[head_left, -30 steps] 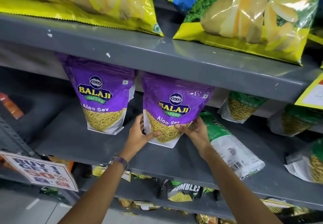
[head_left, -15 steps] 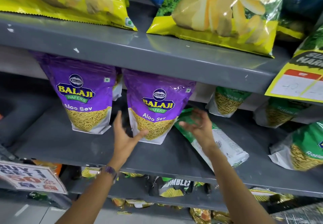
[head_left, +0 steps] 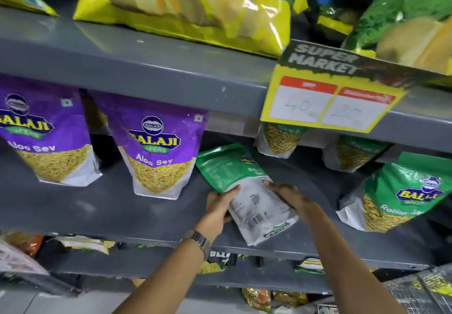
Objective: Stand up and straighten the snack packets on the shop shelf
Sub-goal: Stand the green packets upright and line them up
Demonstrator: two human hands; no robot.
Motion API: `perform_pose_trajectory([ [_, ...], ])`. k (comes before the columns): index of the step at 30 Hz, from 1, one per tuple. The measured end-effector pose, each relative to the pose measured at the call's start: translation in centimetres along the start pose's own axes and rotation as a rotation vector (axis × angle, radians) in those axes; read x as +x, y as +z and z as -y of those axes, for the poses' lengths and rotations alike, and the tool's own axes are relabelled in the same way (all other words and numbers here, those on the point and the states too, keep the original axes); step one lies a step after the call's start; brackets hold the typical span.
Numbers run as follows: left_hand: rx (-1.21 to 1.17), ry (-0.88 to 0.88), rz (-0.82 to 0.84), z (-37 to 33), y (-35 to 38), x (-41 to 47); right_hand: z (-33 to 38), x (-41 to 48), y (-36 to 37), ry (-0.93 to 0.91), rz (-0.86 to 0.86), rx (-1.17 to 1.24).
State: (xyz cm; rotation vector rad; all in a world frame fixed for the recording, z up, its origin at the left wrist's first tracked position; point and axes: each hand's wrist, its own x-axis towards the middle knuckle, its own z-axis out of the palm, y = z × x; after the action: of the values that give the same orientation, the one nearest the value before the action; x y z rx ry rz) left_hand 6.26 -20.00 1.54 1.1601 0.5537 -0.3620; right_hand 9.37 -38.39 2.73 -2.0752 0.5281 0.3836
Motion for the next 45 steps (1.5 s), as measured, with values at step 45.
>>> perform_pose_trajectory([
  [45, 0.593, 0.885, -0.164, 11.5, 11.0, -4.3, -3.5, -3.0, -8.7, -0.684, -0.044, 0.592],
])
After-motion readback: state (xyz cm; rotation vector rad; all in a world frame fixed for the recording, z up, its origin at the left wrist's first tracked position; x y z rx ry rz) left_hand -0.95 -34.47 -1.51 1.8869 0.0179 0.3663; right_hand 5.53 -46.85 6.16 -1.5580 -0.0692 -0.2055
